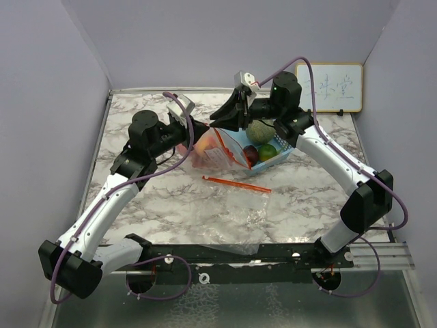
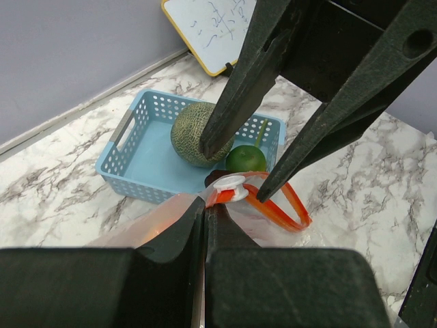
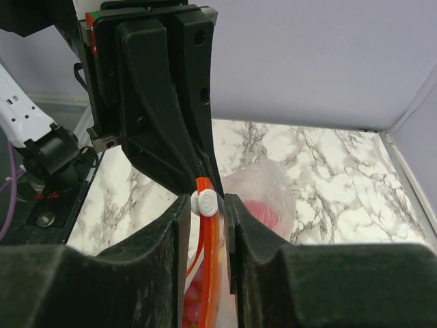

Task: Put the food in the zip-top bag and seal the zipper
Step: Zip the zipper food storage bag.

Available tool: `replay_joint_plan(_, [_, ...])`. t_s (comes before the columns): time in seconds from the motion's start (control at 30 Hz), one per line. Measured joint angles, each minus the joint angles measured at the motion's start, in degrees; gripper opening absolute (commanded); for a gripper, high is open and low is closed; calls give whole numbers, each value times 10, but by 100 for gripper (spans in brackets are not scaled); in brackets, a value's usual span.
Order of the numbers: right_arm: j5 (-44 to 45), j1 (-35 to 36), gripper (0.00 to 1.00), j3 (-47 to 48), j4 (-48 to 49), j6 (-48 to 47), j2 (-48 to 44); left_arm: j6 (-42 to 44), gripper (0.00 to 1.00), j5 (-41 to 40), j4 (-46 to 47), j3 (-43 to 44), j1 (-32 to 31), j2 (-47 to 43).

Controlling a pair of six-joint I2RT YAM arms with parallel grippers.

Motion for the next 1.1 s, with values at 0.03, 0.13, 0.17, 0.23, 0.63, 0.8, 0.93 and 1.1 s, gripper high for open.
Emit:
replay_joint_plan(0.03, [0, 0, 30, 0, -1, -2, 0, 0, 0, 0, 0, 0, 0, 0])
replay_joint_plan(0.13, [0, 0, 37, 0, -4, -4, 1, -2, 0, 0, 0, 0, 1, 1])
replay_joint_plan(0.17, [0, 0, 40, 0, -4, -5, 2, -3, 0, 0, 0, 0, 1, 1])
replay_joint_plan(0.23, [0, 0, 46, 0, -6, -6, 4, -4, 0, 0, 0, 0, 1, 3])
replay_joint_plan(0.63, [9, 8, 16, 1, -33, -20, 12, -5, 0, 0, 1, 0, 1, 10])
replay_joint_plan(0.8, [27, 8, 7, 5, -35, -22, 15, -5, 0, 0, 0, 0, 3, 10])
replay_joint_plan(0.93, [53, 9, 6, 7, -41, -24, 15, -4, 0, -1, -1, 0, 6, 10])
replay_joint_plan(1.1, [85, 13, 6, 7, -59, -34, 15, -4, 0, -7, -5, 0, 12, 10])
